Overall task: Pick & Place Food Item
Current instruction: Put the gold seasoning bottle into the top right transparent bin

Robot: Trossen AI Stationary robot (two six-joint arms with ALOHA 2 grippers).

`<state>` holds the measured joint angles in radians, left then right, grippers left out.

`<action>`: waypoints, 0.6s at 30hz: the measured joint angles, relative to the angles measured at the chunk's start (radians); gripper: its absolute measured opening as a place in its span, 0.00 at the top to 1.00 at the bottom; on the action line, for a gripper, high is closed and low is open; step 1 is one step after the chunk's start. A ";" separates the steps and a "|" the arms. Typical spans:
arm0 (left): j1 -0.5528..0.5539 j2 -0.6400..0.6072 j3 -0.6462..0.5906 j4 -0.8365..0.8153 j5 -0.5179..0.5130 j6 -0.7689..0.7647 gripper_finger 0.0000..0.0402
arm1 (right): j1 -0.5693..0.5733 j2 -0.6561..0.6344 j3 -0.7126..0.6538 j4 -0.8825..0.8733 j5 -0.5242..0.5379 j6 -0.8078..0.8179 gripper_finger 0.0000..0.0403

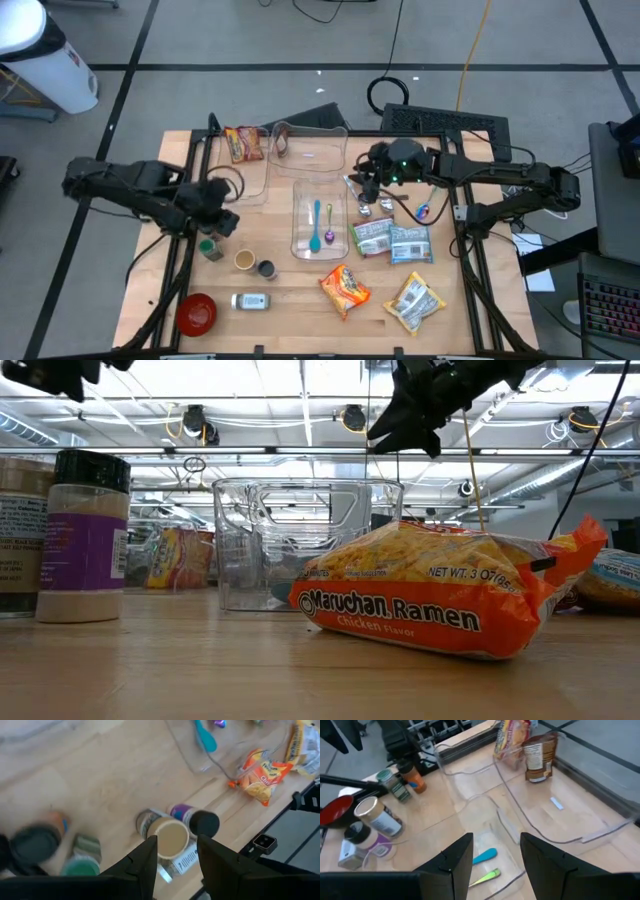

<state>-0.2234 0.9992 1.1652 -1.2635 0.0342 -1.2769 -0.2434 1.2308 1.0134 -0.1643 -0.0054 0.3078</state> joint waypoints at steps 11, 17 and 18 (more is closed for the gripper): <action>-0.309 0.109 0.000 0.019 -0.035 -0.522 0.64 | 0.044 0.000 0.000 0.018 0.000 -0.018 0.62; -0.425 0.198 0.000 0.129 -0.108 -0.493 0.64 | 0.043 0.000 0.000 0.018 0.001 -0.005 0.62; -0.439 0.213 0.000 0.144 -0.115 -0.472 0.64 | 0.043 0.000 0.000 0.020 0.001 -0.004 0.62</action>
<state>-0.6621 1.2121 1.1652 -1.1195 -0.0805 -1.7484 -0.2008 1.2308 1.0134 -0.1445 -0.0048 0.3038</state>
